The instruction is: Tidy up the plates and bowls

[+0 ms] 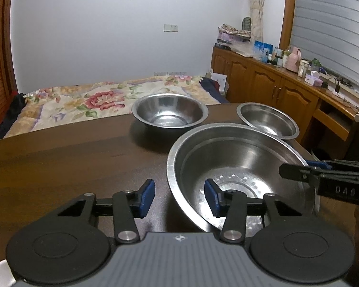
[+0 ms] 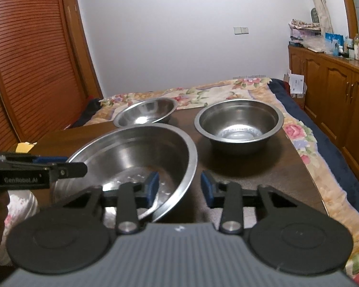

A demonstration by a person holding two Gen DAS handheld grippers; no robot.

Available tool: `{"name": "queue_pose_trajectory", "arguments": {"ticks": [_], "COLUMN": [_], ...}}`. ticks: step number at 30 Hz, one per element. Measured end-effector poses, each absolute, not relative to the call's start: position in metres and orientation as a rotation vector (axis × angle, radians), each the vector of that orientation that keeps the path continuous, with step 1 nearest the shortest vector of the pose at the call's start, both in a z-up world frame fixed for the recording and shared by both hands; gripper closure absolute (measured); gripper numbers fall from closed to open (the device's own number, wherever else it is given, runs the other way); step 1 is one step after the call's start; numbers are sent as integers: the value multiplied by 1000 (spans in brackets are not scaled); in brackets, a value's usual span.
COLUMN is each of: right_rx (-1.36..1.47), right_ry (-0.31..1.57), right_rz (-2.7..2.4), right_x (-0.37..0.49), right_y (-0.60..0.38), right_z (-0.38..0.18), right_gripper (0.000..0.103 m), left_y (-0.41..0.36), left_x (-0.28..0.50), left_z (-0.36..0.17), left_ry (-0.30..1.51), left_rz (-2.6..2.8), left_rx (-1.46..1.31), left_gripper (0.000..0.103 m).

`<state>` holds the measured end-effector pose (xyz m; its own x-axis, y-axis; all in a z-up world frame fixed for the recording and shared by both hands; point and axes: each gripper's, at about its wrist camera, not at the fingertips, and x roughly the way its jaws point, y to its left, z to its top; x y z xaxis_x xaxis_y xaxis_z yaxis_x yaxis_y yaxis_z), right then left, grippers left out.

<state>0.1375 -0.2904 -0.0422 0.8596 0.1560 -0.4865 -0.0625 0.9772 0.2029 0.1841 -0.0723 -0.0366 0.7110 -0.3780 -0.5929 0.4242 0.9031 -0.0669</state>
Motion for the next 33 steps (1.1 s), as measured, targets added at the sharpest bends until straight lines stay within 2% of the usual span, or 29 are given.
{"name": "queue_pose_trajectory", "arguments": {"ticks": [4,6,7,8,14,33], "right_rx": [233,241,240,243,272,244], "right_ry": [529,534,533,533,538,475], "right_rz": [136,132,134,136,143,214], "right_x": [139,140,139,140,143,107], "right_y": [-296,-297,-296,-296,-296,-288], "right_z": [-43,-45,-45,-46,-45,-25], "right_gripper": [74,75,76,77,81,82], "left_y": [-73,-73,-74,-74,-72,-53], "left_x": [184,183,184,183,181,148], "left_z": [-38,-39,-39,-40,-39,-24], "left_ry": [647,649,647,645,650,667], "left_rz": [-452,-452,-450,-452,-459,-505], "left_rx": [77,77,80,84,74,79], "left_gripper": [61,68,75,78,79,79]}}
